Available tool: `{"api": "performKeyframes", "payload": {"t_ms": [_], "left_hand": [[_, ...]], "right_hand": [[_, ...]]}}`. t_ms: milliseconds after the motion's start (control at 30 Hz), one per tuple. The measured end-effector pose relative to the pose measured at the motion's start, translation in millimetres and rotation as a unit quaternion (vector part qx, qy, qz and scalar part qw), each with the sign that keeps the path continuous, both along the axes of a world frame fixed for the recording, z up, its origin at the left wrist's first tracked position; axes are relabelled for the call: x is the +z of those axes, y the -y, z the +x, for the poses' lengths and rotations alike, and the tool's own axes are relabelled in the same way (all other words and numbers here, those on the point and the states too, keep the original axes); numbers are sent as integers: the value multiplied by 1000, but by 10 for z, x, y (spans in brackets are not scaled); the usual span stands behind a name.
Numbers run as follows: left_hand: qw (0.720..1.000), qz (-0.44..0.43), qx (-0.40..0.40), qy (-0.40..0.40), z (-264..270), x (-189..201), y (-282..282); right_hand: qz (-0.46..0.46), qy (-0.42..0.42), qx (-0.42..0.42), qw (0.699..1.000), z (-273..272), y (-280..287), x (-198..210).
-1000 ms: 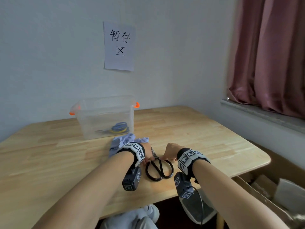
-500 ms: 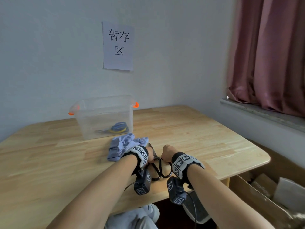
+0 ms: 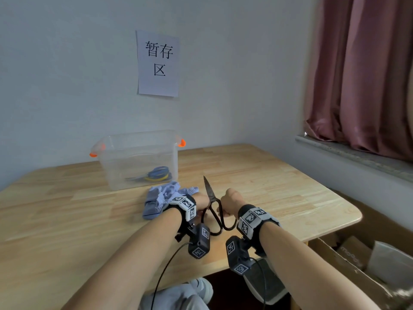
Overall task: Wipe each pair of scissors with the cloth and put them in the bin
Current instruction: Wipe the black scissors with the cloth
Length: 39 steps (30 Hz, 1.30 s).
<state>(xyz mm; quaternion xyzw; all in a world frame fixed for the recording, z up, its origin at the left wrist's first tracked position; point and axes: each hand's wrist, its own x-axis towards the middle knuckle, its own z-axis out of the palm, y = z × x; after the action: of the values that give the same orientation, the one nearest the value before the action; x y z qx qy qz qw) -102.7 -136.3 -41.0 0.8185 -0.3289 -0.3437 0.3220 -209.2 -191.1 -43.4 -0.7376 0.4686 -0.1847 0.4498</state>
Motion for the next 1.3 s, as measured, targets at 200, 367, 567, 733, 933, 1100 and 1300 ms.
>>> {"api": "performKeyframes", "payload": {"t_ms": [200,367,567,733,933,1100,1300], "left_hand": [[982,-161,56,-78,113,305,-1],[956,-251,49,-142,354,548,-237],[927,-324,59,-178,642,706,-546],[918,-333,94,-193,912,679,-803],[920,-324,154,-157,1256,550,-972],[925,-306,158,-159,1417,459,-1054],[928,-295,159,-162,1503,347,-1031]], "right_hand": [[-9,114,13,993,86,103,280],[-37,163,20,986,382,142,525],[-58,202,54,976,830,-36,671],[3,228,95,969,1194,-158,629],[53,190,95,976,1338,-15,521],[-6,32,39,999,1238,145,404],[-277,-258,115,918,1373,335,103]]}}
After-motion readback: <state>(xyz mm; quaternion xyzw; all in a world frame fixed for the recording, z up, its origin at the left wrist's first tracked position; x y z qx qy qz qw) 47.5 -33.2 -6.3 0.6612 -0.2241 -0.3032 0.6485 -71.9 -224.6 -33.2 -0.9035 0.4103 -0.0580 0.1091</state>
